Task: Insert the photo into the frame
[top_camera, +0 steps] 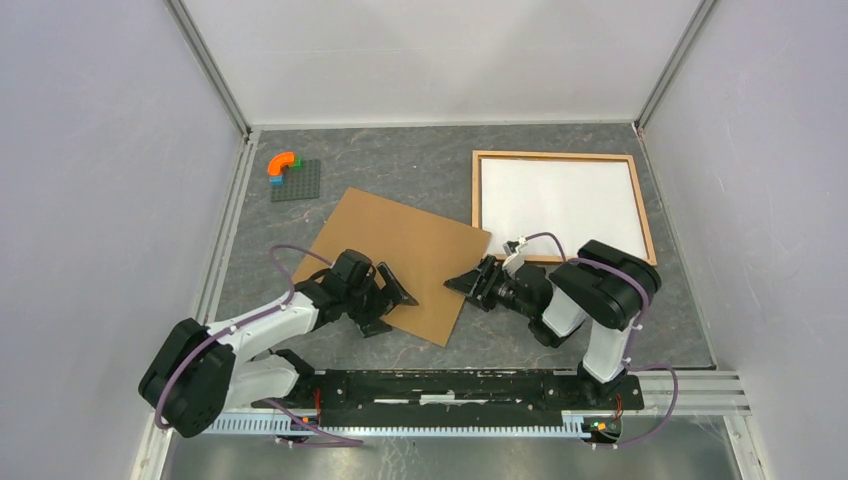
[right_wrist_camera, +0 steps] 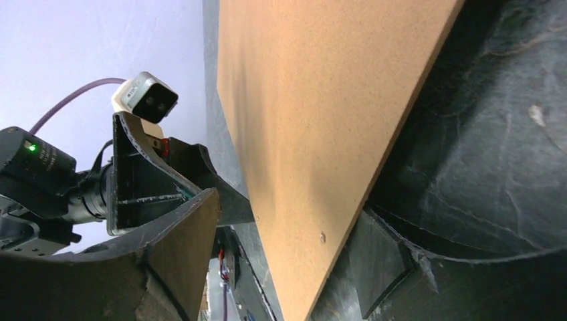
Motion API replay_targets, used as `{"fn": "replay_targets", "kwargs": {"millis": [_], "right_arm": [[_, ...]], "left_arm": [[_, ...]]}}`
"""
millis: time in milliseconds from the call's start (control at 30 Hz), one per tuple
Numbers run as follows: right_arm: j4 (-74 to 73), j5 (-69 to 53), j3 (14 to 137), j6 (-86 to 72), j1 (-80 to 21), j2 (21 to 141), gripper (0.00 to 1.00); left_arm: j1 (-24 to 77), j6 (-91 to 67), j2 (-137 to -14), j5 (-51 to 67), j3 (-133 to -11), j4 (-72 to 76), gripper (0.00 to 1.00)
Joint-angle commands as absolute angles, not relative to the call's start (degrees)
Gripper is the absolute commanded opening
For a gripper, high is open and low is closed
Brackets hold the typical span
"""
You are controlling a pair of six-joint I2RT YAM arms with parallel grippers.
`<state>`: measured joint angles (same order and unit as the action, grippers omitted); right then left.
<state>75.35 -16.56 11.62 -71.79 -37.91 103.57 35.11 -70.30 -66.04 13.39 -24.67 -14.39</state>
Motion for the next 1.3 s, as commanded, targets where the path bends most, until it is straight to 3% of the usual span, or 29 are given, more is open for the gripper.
{"fn": "replay_targets", "kwargs": {"millis": [0,333,567,767,1033,1267], "right_arm": [[89.6,-12.1,14.2,-76.7,-39.7,109.5,0.72],[101.1,-3.8,16.0,-77.6,-44.1,115.3,0.61],[104.2,-0.4,15.8,-79.8,-44.4,117.2,0.26],[92.2,-0.4,15.9,-78.1,-44.4,108.8,0.00],[66.7,-3.3,17.5,-62.0,-43.5,87.9,0.00],[32.4,-4.5,33.5,-28.5,-41.8,70.2,0.00]], "left_arm": [[35.1,-66.3,-67.4,12.2,-22.7,-14.4,1.00],[35.1,-65.5,-64.8,13.3,-21.7,-13.5,1.00],[35.1,-64.1,-60.8,13.1,-21.2,-14.3,1.00],[35.1,-60.1,-49.7,10.1,-23.4,-20.6,1.00],[35.1,-52.5,-35.9,5.0,-35.0,-32.8,1.00],[35.1,-46.9,-34.1,0.8,-46.8,-41.8,1.00]]}}
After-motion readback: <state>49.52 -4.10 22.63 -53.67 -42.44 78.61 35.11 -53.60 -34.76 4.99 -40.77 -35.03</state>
